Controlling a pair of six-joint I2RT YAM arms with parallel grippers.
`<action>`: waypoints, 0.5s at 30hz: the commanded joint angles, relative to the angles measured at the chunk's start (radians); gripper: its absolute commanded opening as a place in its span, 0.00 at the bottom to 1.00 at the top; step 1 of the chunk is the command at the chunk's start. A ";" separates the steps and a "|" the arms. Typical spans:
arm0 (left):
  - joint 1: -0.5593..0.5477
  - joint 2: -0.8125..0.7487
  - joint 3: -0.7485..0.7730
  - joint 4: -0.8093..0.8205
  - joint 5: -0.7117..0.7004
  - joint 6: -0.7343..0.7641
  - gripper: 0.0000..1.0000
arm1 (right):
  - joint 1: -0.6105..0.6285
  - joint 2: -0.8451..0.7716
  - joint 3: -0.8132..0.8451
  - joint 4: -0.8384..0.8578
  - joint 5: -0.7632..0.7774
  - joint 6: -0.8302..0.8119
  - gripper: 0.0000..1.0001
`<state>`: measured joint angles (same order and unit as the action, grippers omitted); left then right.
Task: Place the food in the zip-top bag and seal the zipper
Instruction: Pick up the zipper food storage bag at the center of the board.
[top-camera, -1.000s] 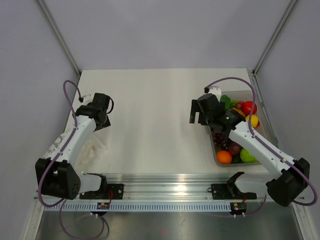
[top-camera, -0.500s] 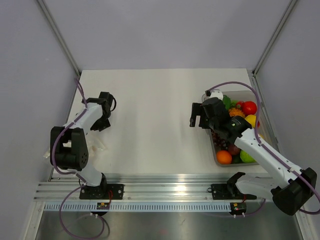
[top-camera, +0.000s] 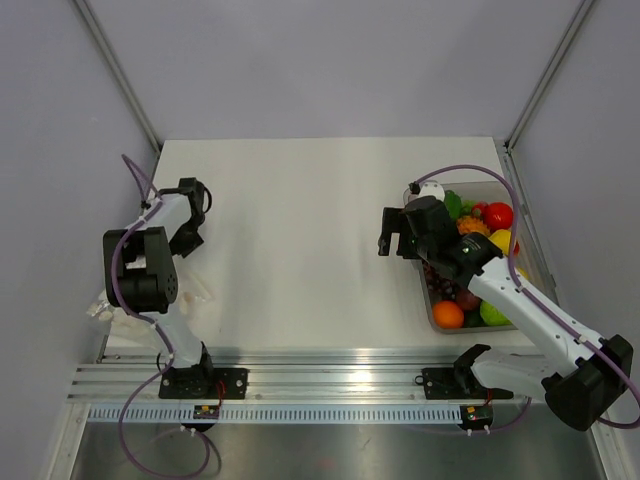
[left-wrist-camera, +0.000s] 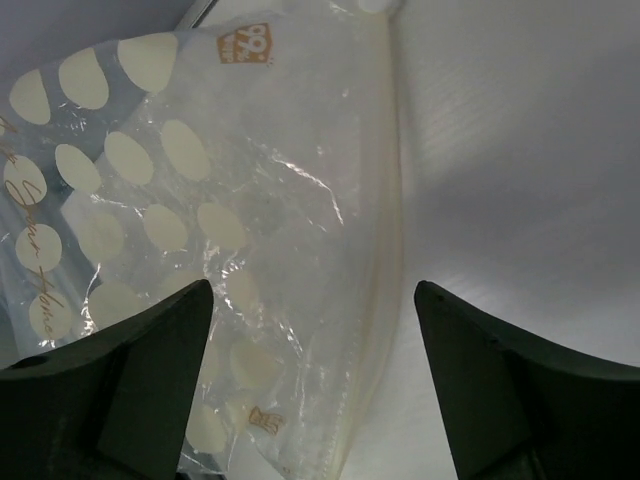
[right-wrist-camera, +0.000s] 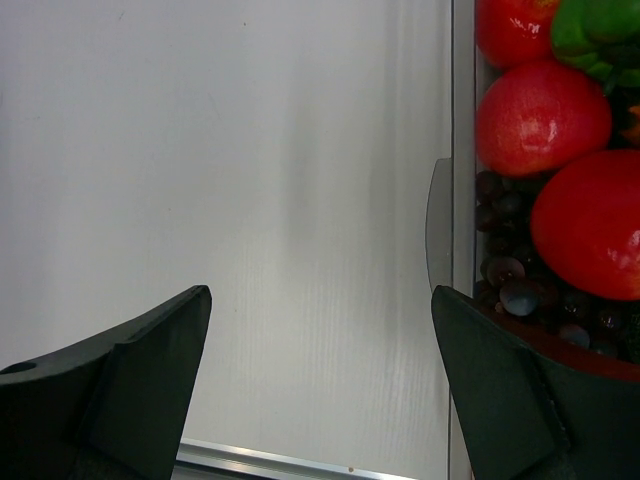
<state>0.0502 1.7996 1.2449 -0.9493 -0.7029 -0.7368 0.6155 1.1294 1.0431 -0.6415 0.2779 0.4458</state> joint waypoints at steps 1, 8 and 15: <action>0.059 0.003 -0.044 0.038 -0.007 -0.041 0.82 | 0.007 -0.026 -0.018 -0.003 0.006 0.011 1.00; 0.065 -0.009 -0.088 0.112 0.082 -0.042 0.24 | 0.009 0.013 0.009 -0.007 -0.020 0.033 0.99; 0.057 -0.075 -0.108 0.147 0.152 0.013 0.00 | 0.007 -0.008 0.000 -0.007 -0.008 0.040 1.00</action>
<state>0.1146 1.7988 1.1370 -0.8524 -0.6044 -0.7502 0.6155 1.1412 1.0271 -0.6525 0.2687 0.4694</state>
